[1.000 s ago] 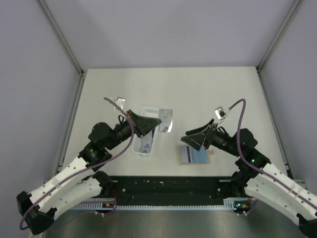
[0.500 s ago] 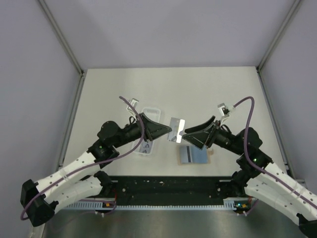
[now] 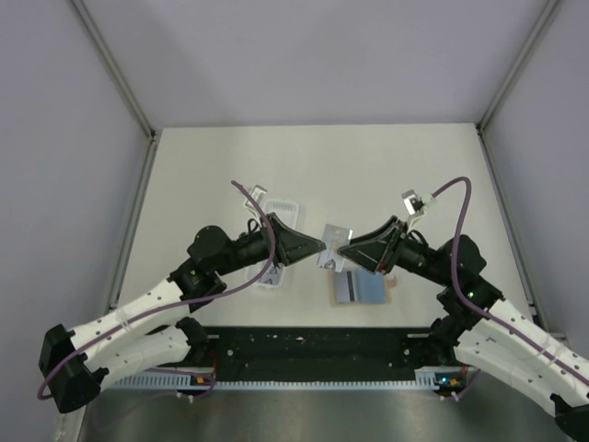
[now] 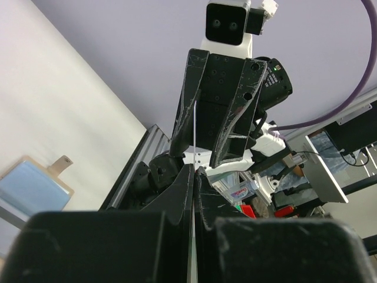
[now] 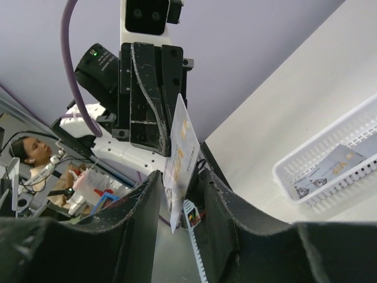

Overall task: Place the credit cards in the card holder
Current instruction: Pick up the credit card from the storage box.

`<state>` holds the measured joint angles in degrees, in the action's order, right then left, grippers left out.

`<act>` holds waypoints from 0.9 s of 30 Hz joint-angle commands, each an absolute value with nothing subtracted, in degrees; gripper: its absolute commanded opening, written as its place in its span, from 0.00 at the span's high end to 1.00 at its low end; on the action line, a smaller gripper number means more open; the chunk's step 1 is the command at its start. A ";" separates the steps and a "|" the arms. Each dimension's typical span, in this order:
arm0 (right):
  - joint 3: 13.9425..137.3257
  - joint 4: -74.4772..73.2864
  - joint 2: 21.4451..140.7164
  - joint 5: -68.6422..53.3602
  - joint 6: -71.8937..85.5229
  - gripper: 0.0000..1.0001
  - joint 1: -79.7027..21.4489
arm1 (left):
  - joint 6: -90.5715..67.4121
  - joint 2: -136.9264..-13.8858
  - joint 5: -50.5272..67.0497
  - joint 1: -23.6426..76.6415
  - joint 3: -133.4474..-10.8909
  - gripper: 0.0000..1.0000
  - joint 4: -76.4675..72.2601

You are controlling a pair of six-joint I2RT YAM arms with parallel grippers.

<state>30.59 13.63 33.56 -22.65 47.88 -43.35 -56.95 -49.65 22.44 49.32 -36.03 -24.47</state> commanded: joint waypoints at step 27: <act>32.17 16.71 33.58 -22.33 48.96 1.00 -43.68 | -54.94 -49.40 18.55 50.10 -34.89 0.55 -27.08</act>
<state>30.55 16.10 34.96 -24.03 50.09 -43.35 -56.34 -50.15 20.05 49.93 -35.20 -25.71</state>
